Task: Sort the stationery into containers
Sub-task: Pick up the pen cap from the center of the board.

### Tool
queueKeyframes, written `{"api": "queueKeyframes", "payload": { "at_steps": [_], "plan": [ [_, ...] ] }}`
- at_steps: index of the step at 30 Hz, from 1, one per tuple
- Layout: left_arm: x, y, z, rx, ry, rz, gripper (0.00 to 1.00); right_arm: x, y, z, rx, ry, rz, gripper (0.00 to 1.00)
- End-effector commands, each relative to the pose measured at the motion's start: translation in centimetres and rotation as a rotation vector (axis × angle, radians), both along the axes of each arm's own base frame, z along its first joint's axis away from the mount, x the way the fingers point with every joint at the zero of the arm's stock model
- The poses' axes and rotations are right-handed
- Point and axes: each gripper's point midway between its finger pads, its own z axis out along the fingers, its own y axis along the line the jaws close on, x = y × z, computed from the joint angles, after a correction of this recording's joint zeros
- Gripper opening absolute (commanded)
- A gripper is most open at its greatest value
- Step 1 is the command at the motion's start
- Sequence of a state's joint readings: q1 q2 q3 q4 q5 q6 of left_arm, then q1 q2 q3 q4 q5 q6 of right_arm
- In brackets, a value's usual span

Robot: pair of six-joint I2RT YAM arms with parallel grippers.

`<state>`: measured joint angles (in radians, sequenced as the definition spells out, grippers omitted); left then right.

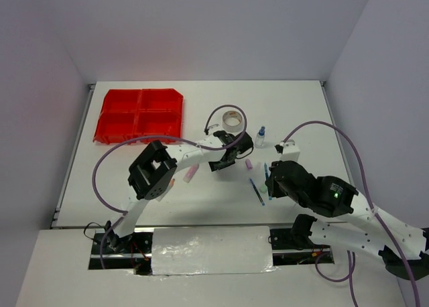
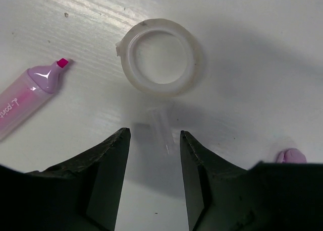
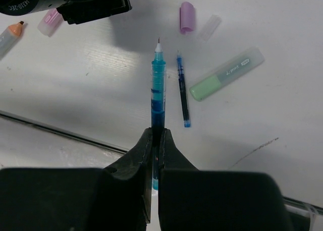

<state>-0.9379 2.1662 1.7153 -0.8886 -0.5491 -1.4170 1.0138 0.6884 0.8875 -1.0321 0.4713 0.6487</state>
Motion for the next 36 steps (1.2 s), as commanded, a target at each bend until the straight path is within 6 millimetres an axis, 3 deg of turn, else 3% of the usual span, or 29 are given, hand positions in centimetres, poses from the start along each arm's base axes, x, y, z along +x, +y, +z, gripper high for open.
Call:
{"api": "queueKeyframes", "payload": {
  "at_steps": [1,7,10,20,23,24,25,32,36],
  "plan": [
    [0.5,-0.6,-0.9,-0.012,0.009,0.001,0.56,0.5,0.5,0.3,0.013,-0.020,0.004,0.01],
    [0.1,-0.8,-2.0,-0.023,0.027,-0.007,0.46,0.4,0.6,0.1,0.009,-0.015,0.013,0.01],
    [-0.3,-0.5,-2.4,-0.017,0.040,-0.011,0.45,0.4,0.6,0.1,0.008,-0.015,0.015,0.01],
    [-2.3,-0.9,-3.0,-0.056,0.066,-0.057,0.17,0.3,1.0,0.2,0.024,-0.016,0.034,0.00],
    [-3.0,-1.2,-1.7,-0.071,0.047,-0.083,0.10,0.2,1.4,0.3,0.035,-0.014,0.055,0.00],
    [-3.0,-1.4,-0.4,-0.091,0.024,-0.089,0.07,0.2,1.6,0.3,0.036,-0.014,0.063,0.00],
    [-3.1,-1.4,0.1,-0.100,0.012,-0.094,0.00,0.3,1.9,0.3,0.046,-0.017,0.069,0.00],
    [-5.2,0.6,4.1,-0.135,-0.073,-0.120,0.00,0.2,4.3,0.1,0.133,-0.023,0.137,0.00],
    [-5.7,2.2,9.5,-0.204,-0.179,-0.117,0.00,-0.5,7.6,-0.9,0.201,-0.010,0.286,0.00]
  ]
}}
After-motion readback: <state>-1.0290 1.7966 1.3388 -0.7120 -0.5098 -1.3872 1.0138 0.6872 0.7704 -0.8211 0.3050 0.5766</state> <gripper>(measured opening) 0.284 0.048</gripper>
